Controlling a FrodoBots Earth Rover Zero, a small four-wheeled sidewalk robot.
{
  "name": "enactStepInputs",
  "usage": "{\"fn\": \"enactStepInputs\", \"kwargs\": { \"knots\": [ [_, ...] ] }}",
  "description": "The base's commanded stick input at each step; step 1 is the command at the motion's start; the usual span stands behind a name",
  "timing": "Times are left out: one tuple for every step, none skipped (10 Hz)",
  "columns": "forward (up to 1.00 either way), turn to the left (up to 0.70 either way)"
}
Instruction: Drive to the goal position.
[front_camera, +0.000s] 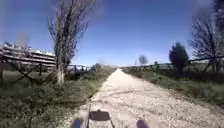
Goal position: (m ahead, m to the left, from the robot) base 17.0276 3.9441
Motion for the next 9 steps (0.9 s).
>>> {"fn": "enactStepInputs", "kwargs": {
  "knots": [
    [0.50,0.00],
    [0.50,0.00],
    [0.50,0.00],
    [0.50,0.00],
    [0.50,0.00],
    [0.50,0.00],
    [0.50,0.00],
    [0.50,0.00],
    [0.50,0.00]
  ]
}}
